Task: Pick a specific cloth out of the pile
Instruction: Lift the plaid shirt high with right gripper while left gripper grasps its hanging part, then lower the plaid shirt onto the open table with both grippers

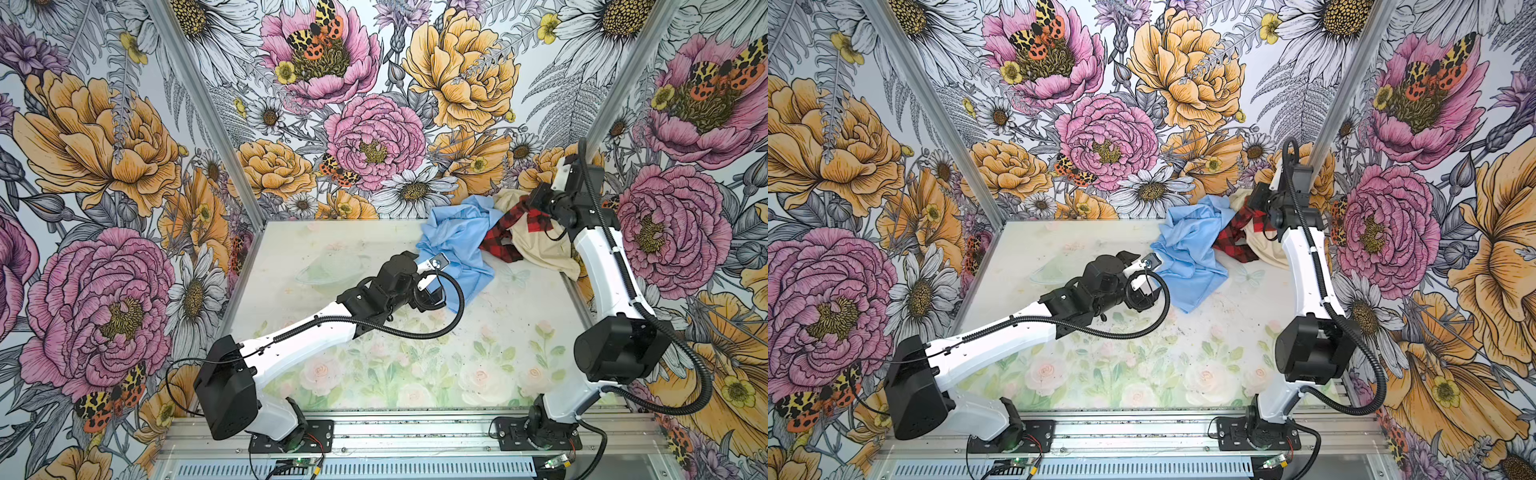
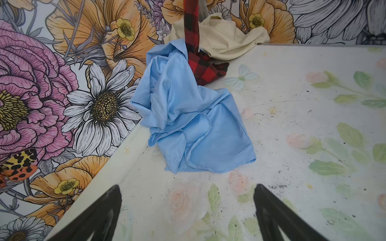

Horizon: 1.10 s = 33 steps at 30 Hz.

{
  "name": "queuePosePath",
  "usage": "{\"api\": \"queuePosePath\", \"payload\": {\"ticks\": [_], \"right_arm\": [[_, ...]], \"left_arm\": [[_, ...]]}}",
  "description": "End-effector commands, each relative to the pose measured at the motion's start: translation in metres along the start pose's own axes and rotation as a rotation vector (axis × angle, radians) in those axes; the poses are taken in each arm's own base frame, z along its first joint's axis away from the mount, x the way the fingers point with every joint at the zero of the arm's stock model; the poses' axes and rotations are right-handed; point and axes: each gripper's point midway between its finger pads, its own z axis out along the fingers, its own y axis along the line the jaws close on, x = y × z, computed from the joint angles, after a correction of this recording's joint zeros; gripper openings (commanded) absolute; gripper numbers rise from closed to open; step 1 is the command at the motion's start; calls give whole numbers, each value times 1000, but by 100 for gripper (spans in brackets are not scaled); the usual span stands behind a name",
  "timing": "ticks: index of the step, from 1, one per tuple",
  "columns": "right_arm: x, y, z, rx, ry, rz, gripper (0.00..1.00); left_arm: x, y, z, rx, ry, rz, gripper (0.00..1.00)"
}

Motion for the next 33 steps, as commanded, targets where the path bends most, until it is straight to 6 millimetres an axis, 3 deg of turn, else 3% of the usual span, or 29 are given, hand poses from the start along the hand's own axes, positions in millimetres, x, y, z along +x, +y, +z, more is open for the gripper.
{"api": "queuePosePath", "payload": {"ticks": [1,5,9,13,18,21,24,27,30,33], "right_arm": [[-72,56,-29,-179,-172,14,0],[-137,116,-65,-366,-322,40,0],[-175,179,-122,-576,-480,42,0],[-181,232,-176,-706,-596,-1,0],[-174,283,-234,-808,-697,-61,0],[-167,304,-253,-913,-687,-38,0],[-155,317,-253,-968,-639,-45,0],[-132,312,-227,-908,-536,-53,0],[-95,278,-183,-706,-464,-73,0],[-47,236,-153,-550,-394,-104,0]], "left_arm": [[-13,22,-12,-72,-49,-46,99],[-13,30,-14,-91,-57,-58,99],[-14,37,-17,-103,-68,-70,99],[-16,49,-23,-115,-95,-99,99],[-25,52,-35,-33,-195,-130,99],[-31,46,-43,48,-274,-137,99],[-35,40,-50,113,-347,-134,99],[-30,36,-49,149,-366,-127,99],[-27,22,-47,217,-366,-90,99],[-25,14,-49,257,-368,-64,99]]}}
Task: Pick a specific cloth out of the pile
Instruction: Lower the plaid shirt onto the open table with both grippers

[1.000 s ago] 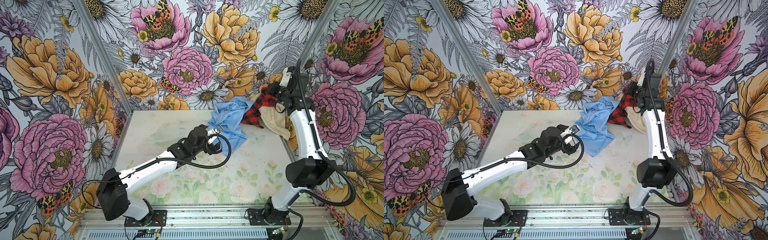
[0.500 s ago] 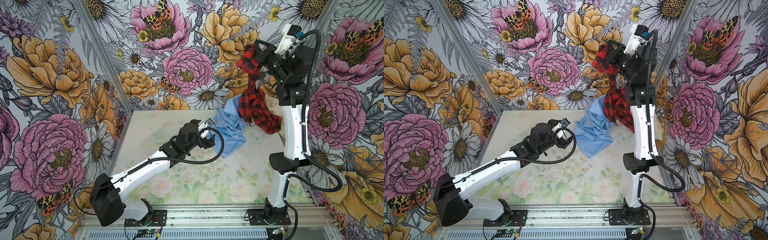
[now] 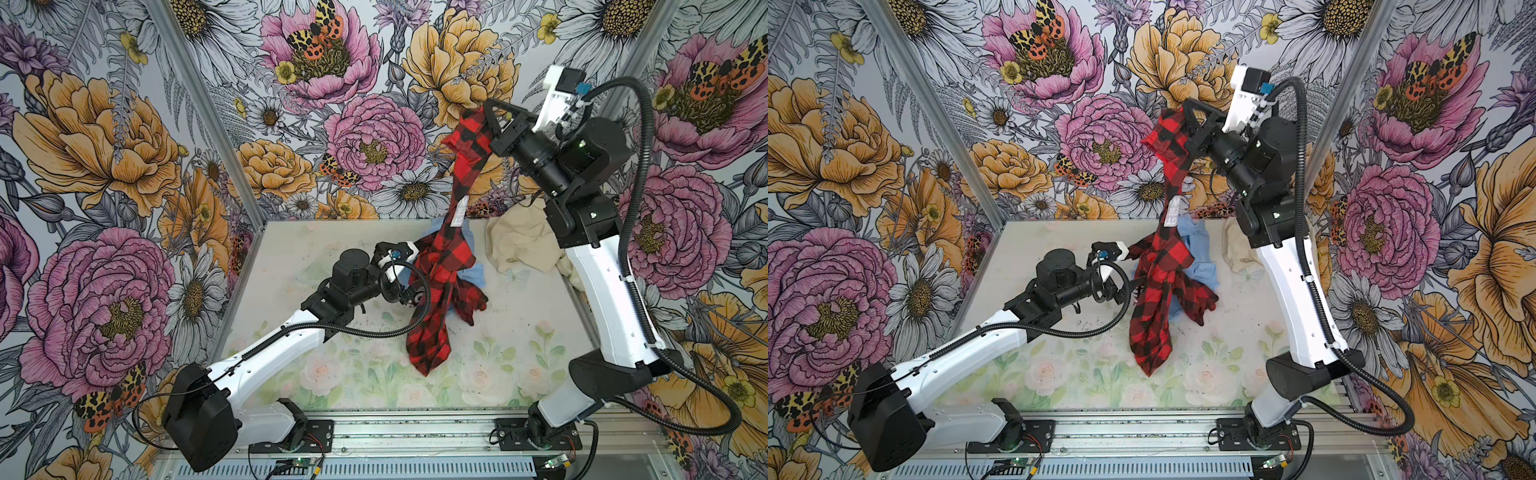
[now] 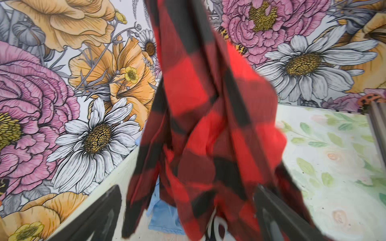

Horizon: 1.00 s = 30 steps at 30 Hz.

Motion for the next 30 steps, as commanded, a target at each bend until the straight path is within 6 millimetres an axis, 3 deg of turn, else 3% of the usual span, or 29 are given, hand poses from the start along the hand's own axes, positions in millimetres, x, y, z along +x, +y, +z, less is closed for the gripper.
{"api": "queuePosePath", "payload": {"ticks": [1,5,10,15,16,17,19,22,29,30], "right_arm": [[39,-40,-25,167,30,-64,0],[123,-77,-73,275,156,-7,0],[220,-107,-134,360,310,99,0],[291,-127,-181,422,429,161,0],[303,-130,-190,431,450,165,9],[311,-131,-196,432,469,166,20],[329,-135,-214,460,524,174,55],[345,-136,-235,487,557,213,98],[359,-136,-265,502,545,252,99],[359,-135,-267,502,546,250,99]], "left_arm": [[-5,-17,-2,105,-43,46,99],[8,-20,4,113,34,66,99],[54,-16,24,121,276,73,99],[90,-24,32,220,362,27,99],[98,-27,35,241,384,20,99],[107,-32,38,260,414,13,99],[125,-39,47,270,484,21,99],[148,-33,62,189,566,38,99],[183,-16,93,23,639,16,99],[203,-18,99,3,684,21,98]]}}
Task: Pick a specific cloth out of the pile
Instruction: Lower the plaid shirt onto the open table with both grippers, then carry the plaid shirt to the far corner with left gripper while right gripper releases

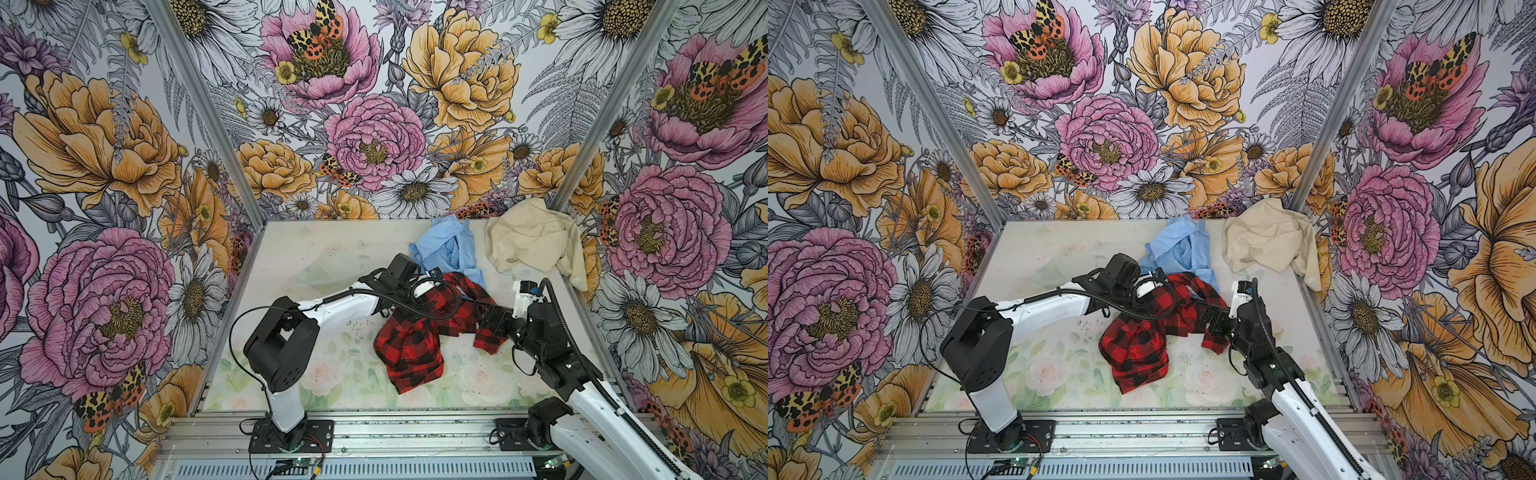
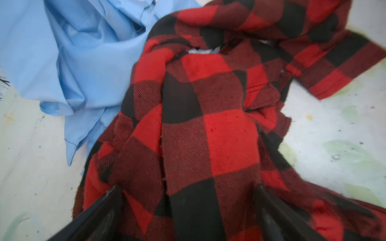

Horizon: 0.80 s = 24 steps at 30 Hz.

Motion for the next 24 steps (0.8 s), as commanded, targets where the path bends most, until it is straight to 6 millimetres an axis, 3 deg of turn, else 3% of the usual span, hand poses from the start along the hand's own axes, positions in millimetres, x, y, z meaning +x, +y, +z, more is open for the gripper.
{"api": "queuePosePath", "payload": {"ticks": [1,5,7,9,11,15,18,21,24], "right_arm": [[1,-3,-6,7,-9,19,99],[2,-1,-7,0,-3,16,99],[3,-2,-6,4,2,16,99],[5,-1,-6,2,14,14,100],[4,0,-9,-1,13,12,100],[-6,2,-12,9,-19,-10,99],[-25,7,-13,27,-49,-47,99],[-52,22,-11,31,-70,-92,100],[-73,38,-2,20,-65,-127,100]], "left_arm": [[-2,23,18,-145,25,-35,94],[-9,28,24,-168,14,-71,63],[-17,29,22,-182,-16,-81,37],[-32,30,10,-218,-55,-67,12],[-48,32,-13,-267,-122,-42,0],[-91,33,-85,-285,-329,-30,0],[-117,53,-155,-360,-479,-62,0],[-129,100,-236,-498,-649,-171,0],[-111,160,-314,-691,-764,-329,0]]}}
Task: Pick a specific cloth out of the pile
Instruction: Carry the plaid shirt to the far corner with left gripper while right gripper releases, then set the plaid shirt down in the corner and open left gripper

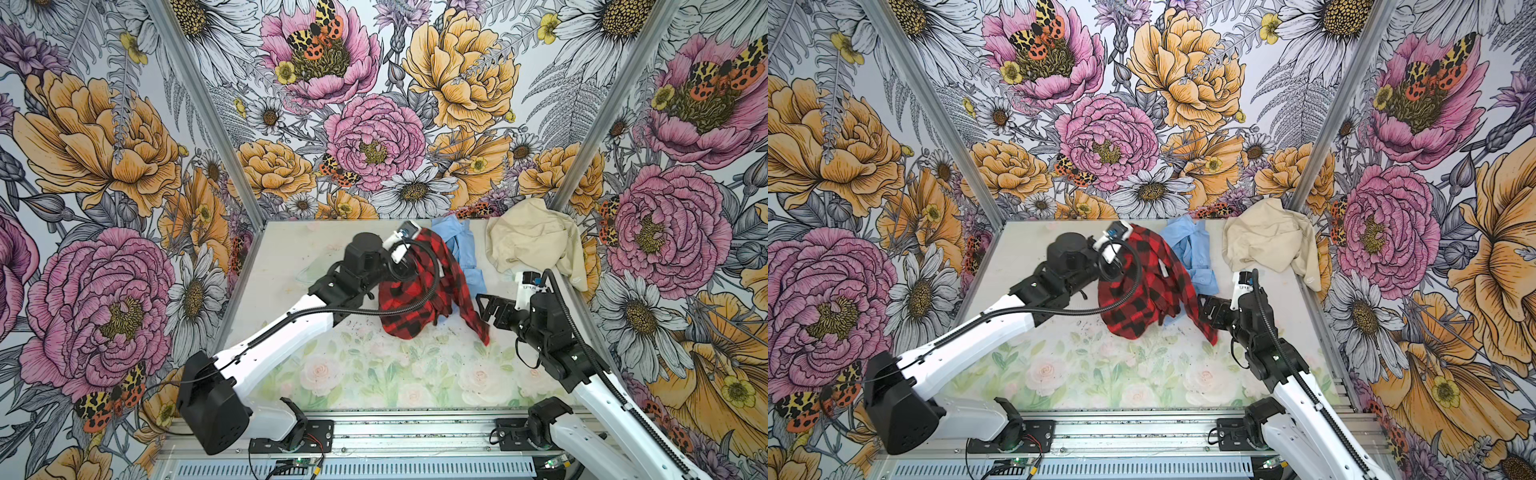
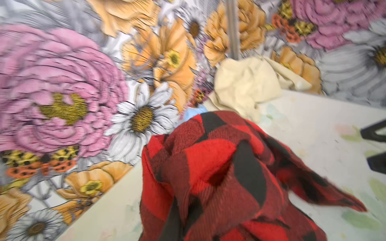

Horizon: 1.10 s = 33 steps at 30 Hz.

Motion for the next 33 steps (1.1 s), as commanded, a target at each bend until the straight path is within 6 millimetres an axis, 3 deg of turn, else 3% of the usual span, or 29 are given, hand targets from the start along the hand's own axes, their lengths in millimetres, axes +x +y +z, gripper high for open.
{"api": "queuePosePath", "payload": {"ticks": [1,3,6,12,17,23,25,27,28,30,33], "right_arm": [[-37,19,3,-22,-51,-66,100],[-47,32,11,-56,-48,-79,99],[-57,44,30,-101,-58,-80,99],[-56,75,80,-196,-33,-100,99],[-22,108,110,-322,-6,-231,99],[28,102,124,-412,-99,-249,99],[35,102,125,-434,-92,-236,99],[37,103,126,-445,-87,-242,99],[38,103,126,-443,-86,-247,99],[38,99,127,-427,-90,-247,98],[39,100,127,-428,-86,-251,99]], "left_arm": [[-48,98,-38,-280,-177,-146,0],[-47,143,-61,-412,-196,-166,0],[-18,175,-64,-490,-99,-120,0],[63,177,-39,-501,85,17,0],[126,189,-17,-518,268,-3,0],[206,188,23,-387,435,-195,4],[222,186,35,-317,466,-289,7],[235,191,43,-307,497,-370,15],[242,195,43,-320,514,-397,23],[251,209,41,-372,533,-440,49],[253,226,31,-449,536,-453,64]]}}
